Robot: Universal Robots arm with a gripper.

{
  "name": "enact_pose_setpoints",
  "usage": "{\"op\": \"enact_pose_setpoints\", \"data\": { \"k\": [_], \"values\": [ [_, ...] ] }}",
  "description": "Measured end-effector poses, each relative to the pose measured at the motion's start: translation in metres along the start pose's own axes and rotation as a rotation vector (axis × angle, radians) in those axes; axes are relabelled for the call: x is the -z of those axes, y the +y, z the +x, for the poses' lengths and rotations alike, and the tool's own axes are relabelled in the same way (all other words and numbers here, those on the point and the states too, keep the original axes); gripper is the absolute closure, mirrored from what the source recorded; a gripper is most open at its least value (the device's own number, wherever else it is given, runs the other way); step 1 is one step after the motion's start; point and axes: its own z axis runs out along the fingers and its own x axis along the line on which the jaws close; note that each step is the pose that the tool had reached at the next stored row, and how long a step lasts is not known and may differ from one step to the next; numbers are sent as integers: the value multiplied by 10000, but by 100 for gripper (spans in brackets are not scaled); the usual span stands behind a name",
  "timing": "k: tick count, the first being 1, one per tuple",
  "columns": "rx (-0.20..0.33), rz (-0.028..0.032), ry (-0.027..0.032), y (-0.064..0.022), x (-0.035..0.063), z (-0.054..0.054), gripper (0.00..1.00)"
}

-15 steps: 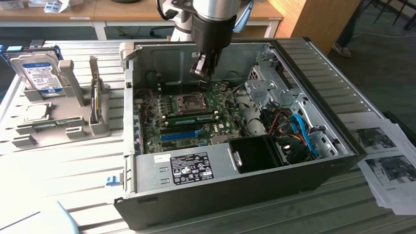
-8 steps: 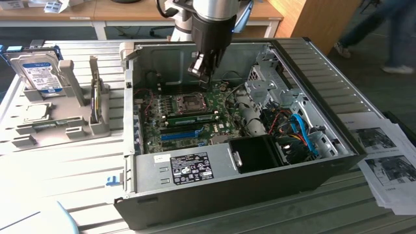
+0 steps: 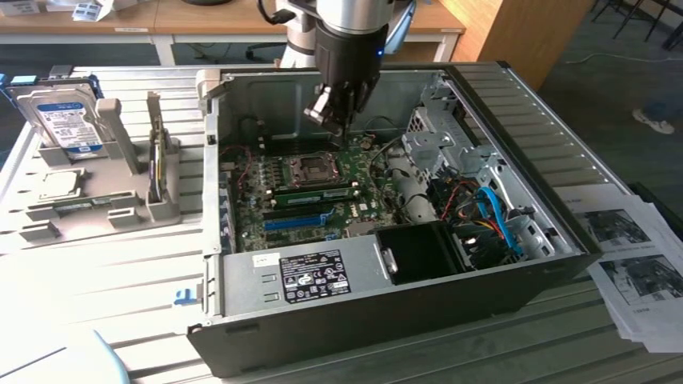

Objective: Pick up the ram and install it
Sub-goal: 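Press down the ram until it locks into place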

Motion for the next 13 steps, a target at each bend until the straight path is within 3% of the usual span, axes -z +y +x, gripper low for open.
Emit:
{"op": "enact_pose_setpoints", "data": {
  "k": [13],
  "values": [
    [-1938, 159, -36, 0, -3, 0, 91]
  ]
}}
